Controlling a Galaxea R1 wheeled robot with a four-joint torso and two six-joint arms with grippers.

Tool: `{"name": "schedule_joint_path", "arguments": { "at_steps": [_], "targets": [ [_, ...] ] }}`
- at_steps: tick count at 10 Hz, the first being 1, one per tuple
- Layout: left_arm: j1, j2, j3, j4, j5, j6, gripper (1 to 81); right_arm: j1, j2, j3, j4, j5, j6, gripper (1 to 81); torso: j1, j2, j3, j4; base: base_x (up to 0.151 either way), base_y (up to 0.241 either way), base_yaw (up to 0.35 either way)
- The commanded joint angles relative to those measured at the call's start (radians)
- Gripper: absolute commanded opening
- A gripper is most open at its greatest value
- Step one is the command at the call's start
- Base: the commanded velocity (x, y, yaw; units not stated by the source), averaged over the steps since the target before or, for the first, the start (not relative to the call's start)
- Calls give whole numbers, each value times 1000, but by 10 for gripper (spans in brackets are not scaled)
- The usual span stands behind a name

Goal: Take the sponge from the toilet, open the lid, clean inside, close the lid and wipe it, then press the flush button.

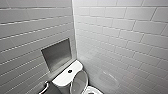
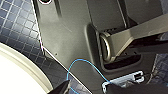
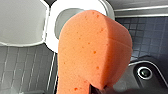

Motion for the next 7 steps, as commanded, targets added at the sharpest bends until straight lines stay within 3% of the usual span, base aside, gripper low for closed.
{"name": "schedule_joint_path", "arguments": {
  "at_steps": [1,2,3,4,6,7],
  "targets": [
    [-18,6,0,7,79,0,811,126,-85,38,10,-50,-8,10,0,0,-91,-1,0,0,0],
    [-13,6,0,9,79,0,811,159,-102,50,11,-50,-7,10,0,0,-110,16,0,0,0],
    [-7,8,0,9,81,0,811,194,-121,61,16,-50,-7,10,0,0,-47,21,0,0,0],
    [-3,6,0,9,81,0,811,238,-136,64,39,-51,-7,10,0,0,-77,22,0,0,0],
    [6,0,0,7,81,1,811,320,-142,58,65,-65,-8,10,0,1,-99,22,0,0,0],
    [10,0,0,7,81,0,811,356,-138,47,66,-107,-8,10,1,1,-100,22,0,0,0]
  ]
}}
